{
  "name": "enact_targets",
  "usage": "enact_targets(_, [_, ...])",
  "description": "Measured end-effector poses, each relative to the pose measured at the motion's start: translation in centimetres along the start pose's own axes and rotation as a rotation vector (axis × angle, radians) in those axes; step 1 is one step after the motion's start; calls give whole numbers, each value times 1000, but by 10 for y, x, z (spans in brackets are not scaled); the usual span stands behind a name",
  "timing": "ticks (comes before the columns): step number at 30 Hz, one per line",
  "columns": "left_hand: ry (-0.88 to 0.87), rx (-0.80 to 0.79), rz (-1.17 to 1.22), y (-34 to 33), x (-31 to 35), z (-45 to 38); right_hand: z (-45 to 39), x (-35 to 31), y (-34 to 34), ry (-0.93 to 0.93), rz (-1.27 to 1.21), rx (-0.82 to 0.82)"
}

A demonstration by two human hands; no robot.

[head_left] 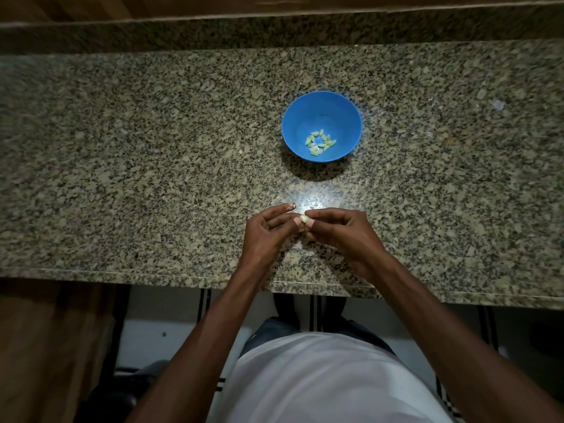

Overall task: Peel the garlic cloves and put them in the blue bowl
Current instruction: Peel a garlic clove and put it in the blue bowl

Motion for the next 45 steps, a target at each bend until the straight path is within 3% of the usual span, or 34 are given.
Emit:
enact_targets(4, [7,25,18,2,-4,1,0,-4,0,46,62,-26])
enact_targets(13, [28,119,-29,1,-2,-2,-7,-16,3,134,522,25])
enact_targets(23, [-30,97,-74,-3,5,-5,-9,-9,8,69,203,-42])
enact_targets(28, [-104,12,-320,-8,15,-2,-8,-8,10,41,186,-61])
enact_targets(38, [-264,34,-867,-16,37,2,-12,-6,8,2,316,-59])
enact_targets(45, [-220,7,-917,-18,36,-1,-9,-5,9,27,426,-8])
Point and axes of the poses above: each hand's wrist, its own z-axis away from the middle knuckle, its own y-axis out of the back of the hand, x = y × z, the point moved 9 cm from there along -z, towards the middle knuckle, and after that the axes turned 15 degrees about -x, right-handed, at the moved point
